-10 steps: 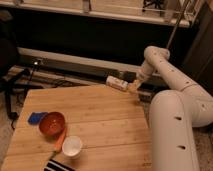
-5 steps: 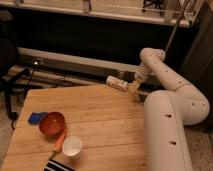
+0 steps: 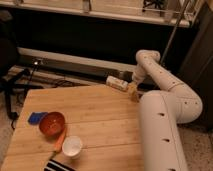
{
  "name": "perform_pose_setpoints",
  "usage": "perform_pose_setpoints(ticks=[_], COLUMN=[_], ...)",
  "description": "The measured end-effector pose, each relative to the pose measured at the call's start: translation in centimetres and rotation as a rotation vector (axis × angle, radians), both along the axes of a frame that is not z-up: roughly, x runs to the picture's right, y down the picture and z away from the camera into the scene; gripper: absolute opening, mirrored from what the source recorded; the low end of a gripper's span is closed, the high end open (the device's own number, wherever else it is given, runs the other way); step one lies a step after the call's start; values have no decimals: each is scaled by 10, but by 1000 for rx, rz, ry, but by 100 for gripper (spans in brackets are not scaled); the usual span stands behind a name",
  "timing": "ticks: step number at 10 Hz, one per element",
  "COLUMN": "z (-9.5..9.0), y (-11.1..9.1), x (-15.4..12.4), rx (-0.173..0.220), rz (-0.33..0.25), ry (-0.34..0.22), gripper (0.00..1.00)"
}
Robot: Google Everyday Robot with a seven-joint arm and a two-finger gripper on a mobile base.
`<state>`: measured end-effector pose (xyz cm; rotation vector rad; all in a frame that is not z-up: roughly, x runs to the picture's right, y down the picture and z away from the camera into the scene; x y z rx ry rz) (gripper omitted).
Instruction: Stand the bottle upright
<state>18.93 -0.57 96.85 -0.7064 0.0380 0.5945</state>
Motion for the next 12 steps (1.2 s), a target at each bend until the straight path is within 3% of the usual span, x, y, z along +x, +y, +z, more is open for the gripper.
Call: perform_pose_setpoints(ticks=[7,12], z=[21,25], y=[15,2], x=[-3,-3], rx=[-50,-32], rz=[-80,-60], ry=[18,31], gripper=[65,65])
